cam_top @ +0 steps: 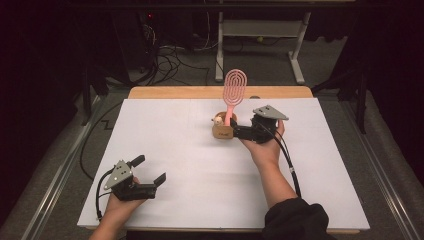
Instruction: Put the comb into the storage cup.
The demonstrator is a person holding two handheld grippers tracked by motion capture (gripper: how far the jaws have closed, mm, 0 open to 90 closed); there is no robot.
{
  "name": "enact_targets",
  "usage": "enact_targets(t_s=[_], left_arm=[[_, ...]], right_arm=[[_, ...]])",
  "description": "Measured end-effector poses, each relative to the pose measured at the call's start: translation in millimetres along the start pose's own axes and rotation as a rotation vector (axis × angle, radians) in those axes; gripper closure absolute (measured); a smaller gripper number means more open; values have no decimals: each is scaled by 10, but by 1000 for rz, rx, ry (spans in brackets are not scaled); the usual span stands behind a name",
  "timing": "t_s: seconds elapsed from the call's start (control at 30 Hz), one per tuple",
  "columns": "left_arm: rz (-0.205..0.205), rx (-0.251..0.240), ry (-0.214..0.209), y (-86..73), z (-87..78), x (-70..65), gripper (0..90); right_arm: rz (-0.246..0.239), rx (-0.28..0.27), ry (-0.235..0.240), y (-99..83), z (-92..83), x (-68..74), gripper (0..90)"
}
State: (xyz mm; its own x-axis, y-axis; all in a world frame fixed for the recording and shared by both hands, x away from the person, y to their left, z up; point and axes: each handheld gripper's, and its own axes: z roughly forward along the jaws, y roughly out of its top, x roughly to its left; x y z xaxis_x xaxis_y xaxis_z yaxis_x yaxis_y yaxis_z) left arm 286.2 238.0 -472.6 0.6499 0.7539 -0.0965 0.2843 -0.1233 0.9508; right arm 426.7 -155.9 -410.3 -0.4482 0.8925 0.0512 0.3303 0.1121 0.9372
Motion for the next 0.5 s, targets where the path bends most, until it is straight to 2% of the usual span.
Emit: enact_targets(t_s=[0.5], left_arm=[[0, 5, 0, -3, 12, 1, 0]], right_arm=[[-16, 44, 27, -410, -280, -4, 4]])
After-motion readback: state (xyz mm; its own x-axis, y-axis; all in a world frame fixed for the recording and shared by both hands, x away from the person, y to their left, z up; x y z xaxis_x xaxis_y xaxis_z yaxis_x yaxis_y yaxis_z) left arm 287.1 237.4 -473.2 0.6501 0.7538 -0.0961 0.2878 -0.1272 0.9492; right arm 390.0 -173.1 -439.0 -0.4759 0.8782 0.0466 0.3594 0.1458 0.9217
